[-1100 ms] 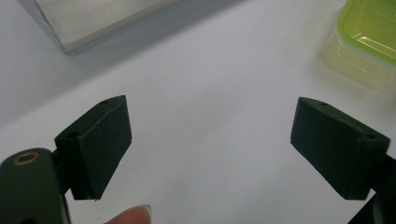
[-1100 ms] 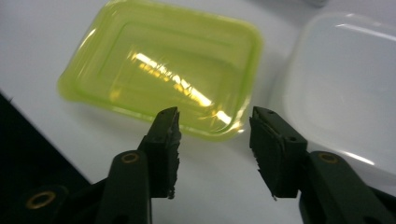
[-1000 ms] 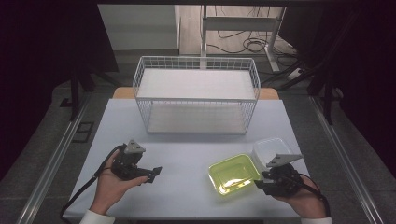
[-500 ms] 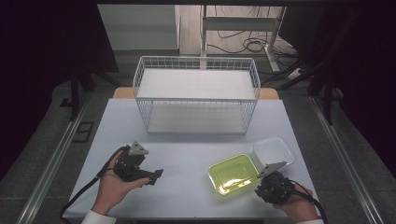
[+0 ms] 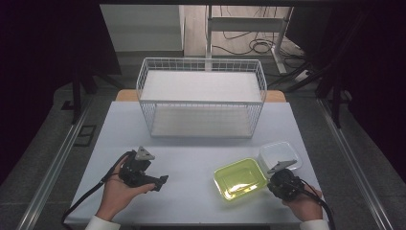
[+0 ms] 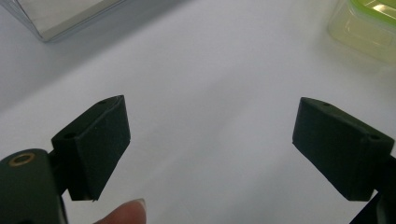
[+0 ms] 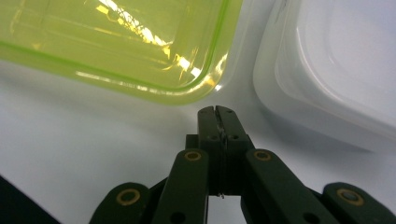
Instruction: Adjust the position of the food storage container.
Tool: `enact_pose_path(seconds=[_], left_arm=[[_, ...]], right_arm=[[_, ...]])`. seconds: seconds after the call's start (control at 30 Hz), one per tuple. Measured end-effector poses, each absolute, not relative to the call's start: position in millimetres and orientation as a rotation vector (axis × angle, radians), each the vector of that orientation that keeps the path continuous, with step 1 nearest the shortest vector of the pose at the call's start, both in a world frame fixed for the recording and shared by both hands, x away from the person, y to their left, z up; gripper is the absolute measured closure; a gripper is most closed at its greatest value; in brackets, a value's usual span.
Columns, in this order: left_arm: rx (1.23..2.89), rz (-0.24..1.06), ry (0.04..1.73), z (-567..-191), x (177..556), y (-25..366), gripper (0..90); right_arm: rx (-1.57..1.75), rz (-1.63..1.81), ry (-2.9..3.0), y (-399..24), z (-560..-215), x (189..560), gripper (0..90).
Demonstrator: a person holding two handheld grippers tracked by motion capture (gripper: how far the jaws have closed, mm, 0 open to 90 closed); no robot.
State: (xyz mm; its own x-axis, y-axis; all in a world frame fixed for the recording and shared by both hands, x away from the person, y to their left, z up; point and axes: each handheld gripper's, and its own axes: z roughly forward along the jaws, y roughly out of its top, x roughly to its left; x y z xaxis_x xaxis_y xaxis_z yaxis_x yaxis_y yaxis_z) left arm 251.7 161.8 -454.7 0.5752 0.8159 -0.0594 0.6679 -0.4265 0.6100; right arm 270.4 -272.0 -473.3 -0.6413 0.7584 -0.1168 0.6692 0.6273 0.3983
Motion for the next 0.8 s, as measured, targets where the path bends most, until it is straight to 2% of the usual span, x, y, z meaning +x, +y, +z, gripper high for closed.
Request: enact_pose_path(seconds=[0.8], left_arm=[[2.256, 0.317, 1.178, -461.0, 253.7, 159.9, 10.3]], right_arm=[[0.995, 0.479, 2.61, -230.5, -478.9, 278.0, 89.1]])
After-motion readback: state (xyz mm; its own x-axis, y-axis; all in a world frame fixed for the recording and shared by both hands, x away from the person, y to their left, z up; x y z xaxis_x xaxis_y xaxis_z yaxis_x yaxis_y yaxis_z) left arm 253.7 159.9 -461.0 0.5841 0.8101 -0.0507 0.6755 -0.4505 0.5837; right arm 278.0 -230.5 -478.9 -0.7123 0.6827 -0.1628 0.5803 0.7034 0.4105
